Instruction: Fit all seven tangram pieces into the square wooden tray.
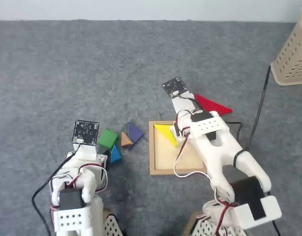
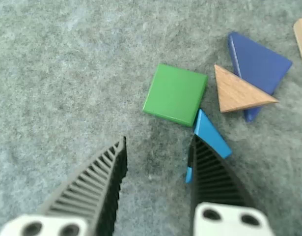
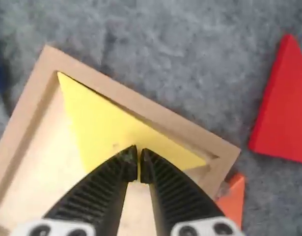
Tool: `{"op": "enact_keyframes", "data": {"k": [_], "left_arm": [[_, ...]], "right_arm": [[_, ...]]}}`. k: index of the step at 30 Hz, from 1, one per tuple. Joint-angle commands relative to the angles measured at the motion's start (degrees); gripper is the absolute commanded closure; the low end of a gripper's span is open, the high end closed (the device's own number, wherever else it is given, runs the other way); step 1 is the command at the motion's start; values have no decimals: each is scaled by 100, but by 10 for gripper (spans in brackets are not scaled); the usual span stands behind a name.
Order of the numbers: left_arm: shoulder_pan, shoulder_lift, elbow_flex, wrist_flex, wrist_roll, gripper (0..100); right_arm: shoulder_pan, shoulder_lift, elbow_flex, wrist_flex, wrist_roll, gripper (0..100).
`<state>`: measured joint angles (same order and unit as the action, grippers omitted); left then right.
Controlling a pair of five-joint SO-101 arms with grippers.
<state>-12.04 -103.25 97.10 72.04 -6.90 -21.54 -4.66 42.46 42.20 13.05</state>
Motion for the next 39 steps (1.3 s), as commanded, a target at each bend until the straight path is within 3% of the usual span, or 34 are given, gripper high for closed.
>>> {"op": "enact_keyframes", "data": {"k": [1,13,20,27,33,37,39], "left_arm": [[-18,-97,-48,26,-44,806],[-18,-97,-48,26,-44,806],[-18,-97,-48,26,-44,806],[-18,-97,-48,26,-44,806],[-18,-97,-48,26,-44,806],[-18,-97,-48,26,-44,806],[-18,-97,-48,26,-44,806]], "right_arm": [[66,31,-220,-57,132,982],[136,-4,-352,-295,167,980],[927,-549,-862,787,105,871],[1516,-1015,-1011,1103,176,854],[1516,13,-2444,1851,853,854],[1508,1288,-3692,2642,2286,824],[1552,1815,-4185,2826,2629,768]]}}
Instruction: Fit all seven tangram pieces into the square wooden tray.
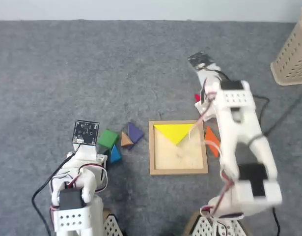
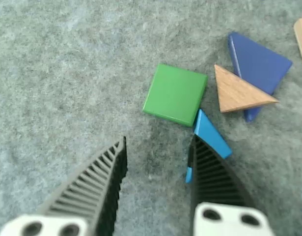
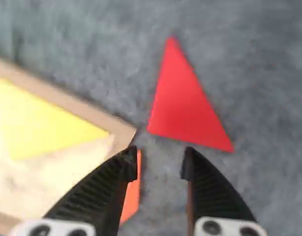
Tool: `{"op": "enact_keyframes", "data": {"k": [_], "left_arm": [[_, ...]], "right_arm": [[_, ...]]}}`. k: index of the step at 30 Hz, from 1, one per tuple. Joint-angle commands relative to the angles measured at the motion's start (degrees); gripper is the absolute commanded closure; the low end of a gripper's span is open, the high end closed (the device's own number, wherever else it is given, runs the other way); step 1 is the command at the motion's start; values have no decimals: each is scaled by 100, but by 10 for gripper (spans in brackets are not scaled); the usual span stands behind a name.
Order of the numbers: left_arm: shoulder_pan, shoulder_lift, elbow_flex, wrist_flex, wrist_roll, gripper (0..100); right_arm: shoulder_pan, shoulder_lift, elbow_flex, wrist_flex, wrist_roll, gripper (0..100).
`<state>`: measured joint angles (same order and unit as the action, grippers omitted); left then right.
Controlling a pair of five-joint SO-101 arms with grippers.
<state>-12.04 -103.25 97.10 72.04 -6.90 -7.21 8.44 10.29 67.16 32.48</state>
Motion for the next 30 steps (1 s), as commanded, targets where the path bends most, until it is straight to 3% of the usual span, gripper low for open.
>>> {"op": "enact_keyframes", "data": {"k": [1,6,22,30], "left_arm": [[-18,-97,-48,26,-44,806],[-18,-97,-48,26,-44,806],[-18,-97,-48,26,-44,806],[-18,-97,-48,26,-44,806]], "right_arm": [[154,743,-1152,338,809,740],[180,1587,-1829,321,1125,666],[224,3073,-2760,382,1266,667],[382,3055,-2769,602,1266,864]]}}
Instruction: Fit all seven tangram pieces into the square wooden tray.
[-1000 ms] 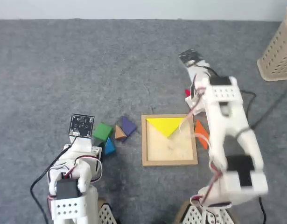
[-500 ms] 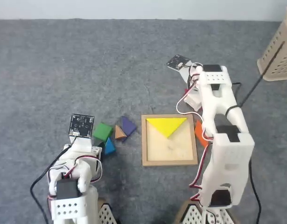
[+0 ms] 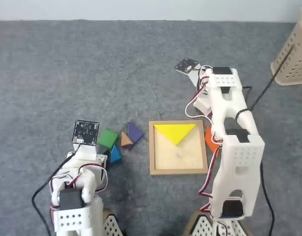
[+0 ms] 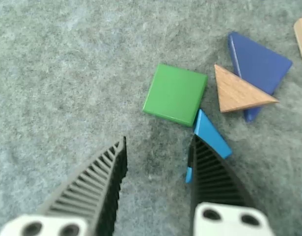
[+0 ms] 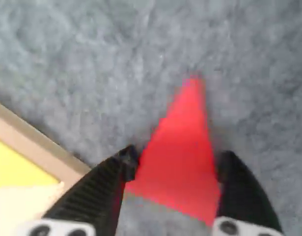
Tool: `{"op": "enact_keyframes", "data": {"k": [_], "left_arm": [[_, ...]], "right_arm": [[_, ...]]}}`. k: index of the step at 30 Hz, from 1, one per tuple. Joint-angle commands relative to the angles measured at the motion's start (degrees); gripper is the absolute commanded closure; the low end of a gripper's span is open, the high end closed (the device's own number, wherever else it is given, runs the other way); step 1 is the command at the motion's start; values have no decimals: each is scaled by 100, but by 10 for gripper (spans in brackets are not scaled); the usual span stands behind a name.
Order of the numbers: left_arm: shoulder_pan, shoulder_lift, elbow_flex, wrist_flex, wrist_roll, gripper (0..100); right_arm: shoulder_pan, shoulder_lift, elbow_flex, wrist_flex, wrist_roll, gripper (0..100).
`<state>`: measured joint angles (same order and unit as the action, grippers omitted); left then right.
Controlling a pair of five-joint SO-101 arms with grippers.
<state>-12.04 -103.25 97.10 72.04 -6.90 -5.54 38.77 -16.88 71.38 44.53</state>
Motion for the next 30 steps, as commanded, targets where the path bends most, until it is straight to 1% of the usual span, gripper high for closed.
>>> {"op": "enact_keyframes", "data": {"k": [1,5,10,12,14,16,19,21,24,25,26,27,30], "left_arm": [[-18,-97,-48,26,-44,806],[-18,-97,-48,26,-44,806],[-18,-97,-48,26,-44,806],[-18,-97,-48,26,-44,806],[-18,-97,-48,26,-44,806],[-18,-97,-48,26,-44,806],[-18,-97,-48,26,-44,806],[-18,-97,-48,26,-44,806],[-18,-97,-48,26,-44,806],[-18,-97,-48,26,-44,806],[-18,-97,-48,26,-44,806],[-18,-97,-48,26,-44,806],[-18,-97,-48,26,-44,806]], "right_arm": [[259,22,-53,180,62,869],[462,-57,-53,198,79,872],[857,-655,-44,268,53,868],[901,-954,-44,585,-202,868],[875,-1235,-44,831,-686,868],[875,-1464,-44,919,-1503,868],[1015,-1648,-18,954,-3209,870],[1138,-1657,-18,1086,-4589,868],[1200,-1648,-9,1341,-7138,866],[1200,-1648,-9,1411,-7807,857],[1156,-1648,-9,1473,-8325,836],[1121,-1640,-9,1499,-8607,806],[998,-1490,-9,1516,-9002,676]]}}
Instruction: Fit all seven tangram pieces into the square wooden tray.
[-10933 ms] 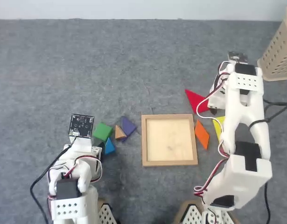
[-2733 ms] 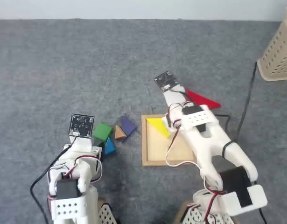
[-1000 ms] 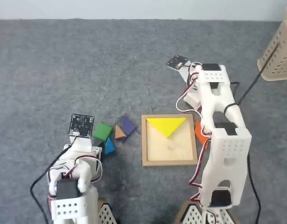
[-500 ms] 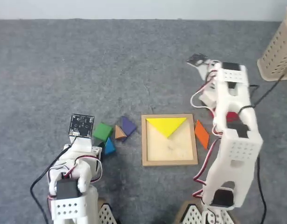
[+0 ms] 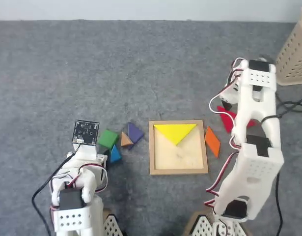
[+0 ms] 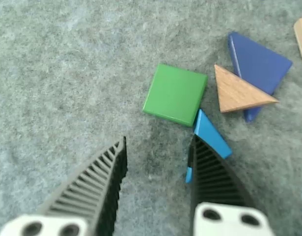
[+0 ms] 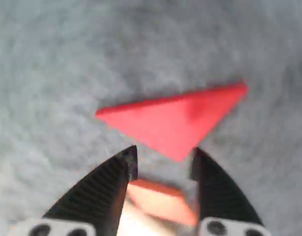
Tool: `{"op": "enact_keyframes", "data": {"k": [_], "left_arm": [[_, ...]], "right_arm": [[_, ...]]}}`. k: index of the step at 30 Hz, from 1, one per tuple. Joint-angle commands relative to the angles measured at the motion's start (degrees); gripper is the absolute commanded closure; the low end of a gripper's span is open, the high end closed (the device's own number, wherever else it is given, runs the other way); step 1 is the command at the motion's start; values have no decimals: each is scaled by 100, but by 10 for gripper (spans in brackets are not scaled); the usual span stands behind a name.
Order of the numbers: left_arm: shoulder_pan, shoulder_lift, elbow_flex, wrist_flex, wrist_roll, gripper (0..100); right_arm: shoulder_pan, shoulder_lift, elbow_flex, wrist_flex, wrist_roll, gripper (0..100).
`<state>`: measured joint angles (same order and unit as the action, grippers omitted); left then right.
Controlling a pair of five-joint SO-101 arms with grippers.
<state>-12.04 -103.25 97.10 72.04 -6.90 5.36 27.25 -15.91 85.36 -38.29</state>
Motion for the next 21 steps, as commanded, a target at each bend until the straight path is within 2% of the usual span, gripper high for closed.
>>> {"op": "enact_keyframes", "data": {"k": [1,3,6,12,21], "left_arm": [[-18,-97,-48,26,-44,806],[-18,-97,-48,26,-44,806],[-18,-97,-48,26,-44,806],[-18,-97,-48,26,-44,806],[-18,-97,-48,26,-44,806]], "right_arm": [[-101,-242,-105,101,-897,637],[-75,13,-149,57,-1398,574],[-84,426,-211,-295,-1846,575],[-154,1007,-510,-708,-1899,656],[136,1613,-1090,-655,-1899,659]]}}
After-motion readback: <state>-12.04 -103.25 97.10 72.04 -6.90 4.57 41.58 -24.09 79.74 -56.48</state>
